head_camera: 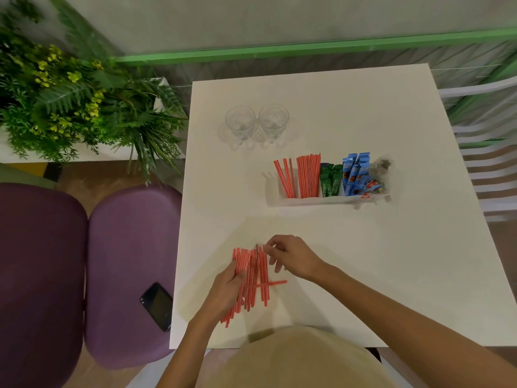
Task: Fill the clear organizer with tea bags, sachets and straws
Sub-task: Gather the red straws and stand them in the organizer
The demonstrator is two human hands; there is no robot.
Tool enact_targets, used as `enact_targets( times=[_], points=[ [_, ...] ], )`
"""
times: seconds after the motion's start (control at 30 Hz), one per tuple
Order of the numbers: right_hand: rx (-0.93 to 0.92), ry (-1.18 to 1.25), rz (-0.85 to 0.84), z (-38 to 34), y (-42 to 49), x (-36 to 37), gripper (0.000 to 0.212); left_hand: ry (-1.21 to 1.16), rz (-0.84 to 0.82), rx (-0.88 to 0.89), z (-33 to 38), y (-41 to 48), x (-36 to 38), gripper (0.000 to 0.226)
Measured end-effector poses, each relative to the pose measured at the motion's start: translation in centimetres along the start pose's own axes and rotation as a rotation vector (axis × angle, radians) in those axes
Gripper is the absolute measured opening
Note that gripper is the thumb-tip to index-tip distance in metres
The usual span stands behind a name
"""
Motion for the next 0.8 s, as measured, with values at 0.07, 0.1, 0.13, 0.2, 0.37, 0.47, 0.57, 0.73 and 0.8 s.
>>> enact_targets(
  times=[0.07, 0.1, 0.13, 0.2, 0.37, 0.47, 0.57, 0.73, 0.8],
  points=[
    [0.029, 0.024, -0.001, 0.3, 0.1, 0.3, 0.032, -0.008, -0.030, 0.013, 0.2, 0.1, 0.7, 0.023],
    [0.047, 0.041, -0.012, 0.5, 0.1, 0.5, 0.034, -0.027, -0.048, 0.021, 0.3, 0.1, 1.1, 0.021],
    [0.065, 0.059, -0.024, 0.7, 0.0, 0.8, 0.035, -0.048, -0.064, 0.033, 0.5, 0.0, 1.5, 0.020],
    [0.090, 0.099, -0.051, 1.2, 0.0, 1.3, 0.032, -0.058, -0.092, 0.056, 1.1, -0.1, 2.2, 0.020],
    [0.079, 0.221, -0.153, 2.2, -0.6, 2.9, 0.019, 0.094, -0.197, 0.119, 1.8, -0.2, 3.9, 0.013],
    [0.046, 0.288, -0.155, 2.6, -1.4, 3.5, 0.017, 0.189, -0.247, 0.141, 1.7, -0.1, 4.5, 0.032],
    [0.026, 0.373, -0.086, 3.3, -1.5, 3.5, 0.013, 0.225, -0.254, 0.176, 2.7, 0.1, 4.6, 0.044],
    [0.045, 0.503, -0.055, 4.4, -1.1, 2.7, 0.007, 0.272, -0.198, 0.198, 3.2, 0.6, 4.1, 0.022],
    [0.041, 0.523, -0.070, 4.4, -1.2, 2.3, 0.008, 0.274, -0.187, 0.194, 3.0, 0.7, 3.6, 0.016]
  ],
)
Point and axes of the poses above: each hand's wrist, its own y-axis towards the middle knuckle, its own x-axis out of the palm, z = x × y, the point moved 9 cm from there along y, towards the middle knuckle, and after that the axes turned 14 degrees about x, right-handed, at the moved point
